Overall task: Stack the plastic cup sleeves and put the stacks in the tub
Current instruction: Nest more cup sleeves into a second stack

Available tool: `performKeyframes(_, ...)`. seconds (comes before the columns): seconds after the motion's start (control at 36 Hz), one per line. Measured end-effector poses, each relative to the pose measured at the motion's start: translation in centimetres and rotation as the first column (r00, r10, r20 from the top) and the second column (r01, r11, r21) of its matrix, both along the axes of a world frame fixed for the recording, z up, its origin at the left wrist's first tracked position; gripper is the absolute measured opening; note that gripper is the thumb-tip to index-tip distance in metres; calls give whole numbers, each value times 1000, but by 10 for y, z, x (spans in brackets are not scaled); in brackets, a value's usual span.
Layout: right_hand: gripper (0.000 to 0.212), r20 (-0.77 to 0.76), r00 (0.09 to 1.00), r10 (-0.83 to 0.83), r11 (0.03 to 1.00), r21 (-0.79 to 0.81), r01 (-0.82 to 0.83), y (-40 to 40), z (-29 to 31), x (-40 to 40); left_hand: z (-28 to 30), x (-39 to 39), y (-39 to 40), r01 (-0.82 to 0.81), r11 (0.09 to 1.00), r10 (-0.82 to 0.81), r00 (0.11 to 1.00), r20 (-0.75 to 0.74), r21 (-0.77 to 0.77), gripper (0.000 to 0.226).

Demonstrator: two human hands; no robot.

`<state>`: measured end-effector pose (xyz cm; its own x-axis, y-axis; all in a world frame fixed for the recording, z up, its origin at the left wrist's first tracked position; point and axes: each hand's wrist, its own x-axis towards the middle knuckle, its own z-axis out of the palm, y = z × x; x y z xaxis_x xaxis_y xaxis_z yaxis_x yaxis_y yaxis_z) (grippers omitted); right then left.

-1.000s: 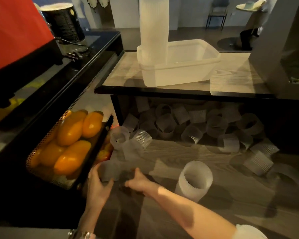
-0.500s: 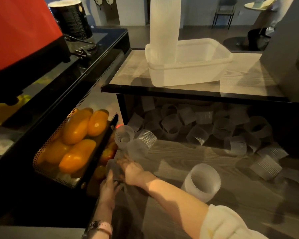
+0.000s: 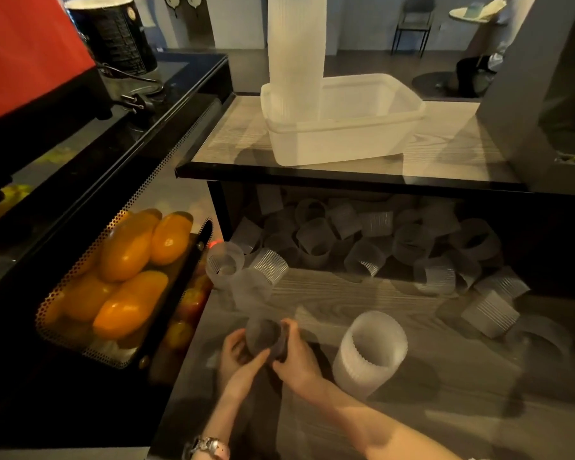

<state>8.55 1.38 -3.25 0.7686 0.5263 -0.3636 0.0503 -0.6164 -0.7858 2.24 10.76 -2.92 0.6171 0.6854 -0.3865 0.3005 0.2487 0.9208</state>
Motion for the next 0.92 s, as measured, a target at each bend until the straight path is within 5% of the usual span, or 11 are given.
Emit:
performKeyframes(0.19,68,-57,994,-97,989,105,102,-3,11,0,7,-5,-4,143,984,-149,987,55,103,60)
performKeyframes(0.42,73,190,980,-59,953,304,-2,-4,61,-18,59,-14,1,42,945,-117,969,216,324,72)
performKeyframes(0.56,74,153,987,-38,922,386,-24,-10,95,-17,93,-17,-3,40,880,-143,972,184,473,76)
performKeyframes(0.92,77,164,966,-199,889,444,108,-103,145,-7,141,4,-72,237,818,-428,860,279,524,63)
